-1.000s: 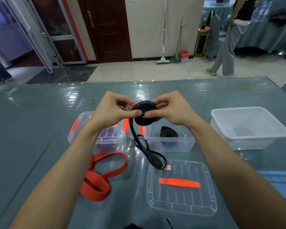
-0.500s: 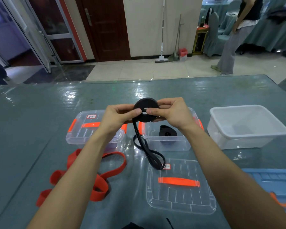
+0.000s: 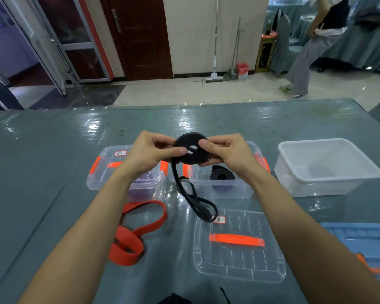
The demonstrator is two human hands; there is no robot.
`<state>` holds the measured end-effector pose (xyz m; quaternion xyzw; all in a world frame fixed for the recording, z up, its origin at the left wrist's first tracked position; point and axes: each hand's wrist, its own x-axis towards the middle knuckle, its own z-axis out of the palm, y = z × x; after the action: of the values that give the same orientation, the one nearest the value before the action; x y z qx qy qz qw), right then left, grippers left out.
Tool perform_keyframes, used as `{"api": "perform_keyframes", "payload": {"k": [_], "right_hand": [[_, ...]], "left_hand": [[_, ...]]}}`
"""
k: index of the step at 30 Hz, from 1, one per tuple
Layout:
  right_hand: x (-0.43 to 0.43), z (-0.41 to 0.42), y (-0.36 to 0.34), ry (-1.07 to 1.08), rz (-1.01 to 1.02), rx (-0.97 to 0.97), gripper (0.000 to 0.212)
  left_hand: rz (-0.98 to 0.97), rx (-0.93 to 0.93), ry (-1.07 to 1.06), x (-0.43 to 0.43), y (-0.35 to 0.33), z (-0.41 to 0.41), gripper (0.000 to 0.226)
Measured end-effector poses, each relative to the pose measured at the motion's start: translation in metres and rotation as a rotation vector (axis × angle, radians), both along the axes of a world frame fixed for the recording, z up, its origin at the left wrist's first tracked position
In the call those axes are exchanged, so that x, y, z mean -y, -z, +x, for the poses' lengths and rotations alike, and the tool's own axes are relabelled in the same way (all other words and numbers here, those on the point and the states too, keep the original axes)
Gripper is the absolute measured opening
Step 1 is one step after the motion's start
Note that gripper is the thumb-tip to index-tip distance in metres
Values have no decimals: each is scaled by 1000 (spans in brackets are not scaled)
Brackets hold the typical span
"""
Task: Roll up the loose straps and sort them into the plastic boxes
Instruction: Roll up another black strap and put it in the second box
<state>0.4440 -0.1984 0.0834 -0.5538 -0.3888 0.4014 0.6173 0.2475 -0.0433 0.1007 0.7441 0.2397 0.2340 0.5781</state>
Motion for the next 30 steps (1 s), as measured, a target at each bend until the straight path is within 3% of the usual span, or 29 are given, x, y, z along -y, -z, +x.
{"api": "perform_keyframes", "payload": {"k": [6, 15, 20, 23, 30], "right_hand": [[3, 3, -12, -78, -49, 102, 22], [2, 0, -20, -126, -89, 173, 25], [-1, -5, -18, 61, 49, 33, 24], [-5, -3, -14, 155, 98, -72, 27], [-15, -17, -11, 188, 178, -184, 22]], "left_hand": [[171, -120, 94, -8, -21, -2, 32], [235, -149, 122, -10, -23, -2, 26], [40, 113, -46, -1, -4, 1, 35], [-79, 157, -90, 9, 14, 3, 44], [-243, 300, -129, 16, 14, 11, 43]]}}
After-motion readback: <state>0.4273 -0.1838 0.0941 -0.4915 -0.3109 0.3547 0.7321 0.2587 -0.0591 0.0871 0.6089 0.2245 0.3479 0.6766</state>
